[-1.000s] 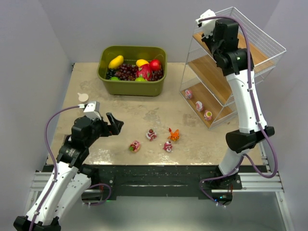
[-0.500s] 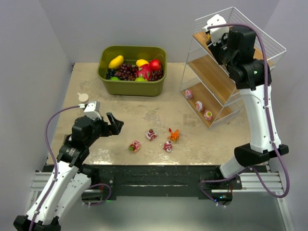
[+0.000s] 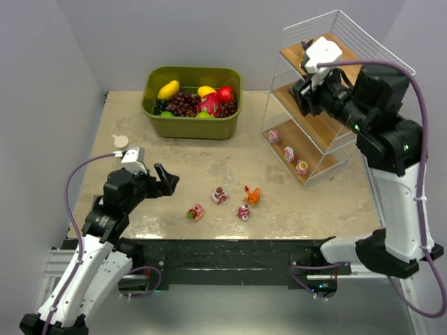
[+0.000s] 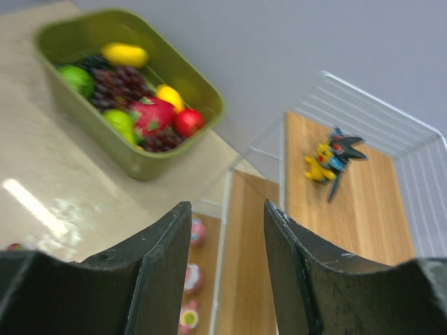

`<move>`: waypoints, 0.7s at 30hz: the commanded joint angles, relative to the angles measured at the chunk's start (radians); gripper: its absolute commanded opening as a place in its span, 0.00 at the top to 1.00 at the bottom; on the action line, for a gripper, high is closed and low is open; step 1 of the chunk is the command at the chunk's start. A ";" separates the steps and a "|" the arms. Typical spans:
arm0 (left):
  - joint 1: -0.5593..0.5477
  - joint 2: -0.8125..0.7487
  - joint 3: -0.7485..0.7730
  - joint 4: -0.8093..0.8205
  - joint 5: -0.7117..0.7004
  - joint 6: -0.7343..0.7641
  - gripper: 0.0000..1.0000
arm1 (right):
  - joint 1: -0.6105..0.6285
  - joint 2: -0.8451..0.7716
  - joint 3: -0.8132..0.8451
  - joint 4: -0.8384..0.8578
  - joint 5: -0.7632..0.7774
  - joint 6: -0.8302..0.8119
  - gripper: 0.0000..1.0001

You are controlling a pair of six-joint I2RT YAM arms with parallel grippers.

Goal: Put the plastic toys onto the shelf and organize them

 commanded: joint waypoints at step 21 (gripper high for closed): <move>0.002 -0.003 -0.010 0.043 0.037 0.002 0.00 | 0.264 -0.301 -1.181 0.523 0.054 0.649 0.57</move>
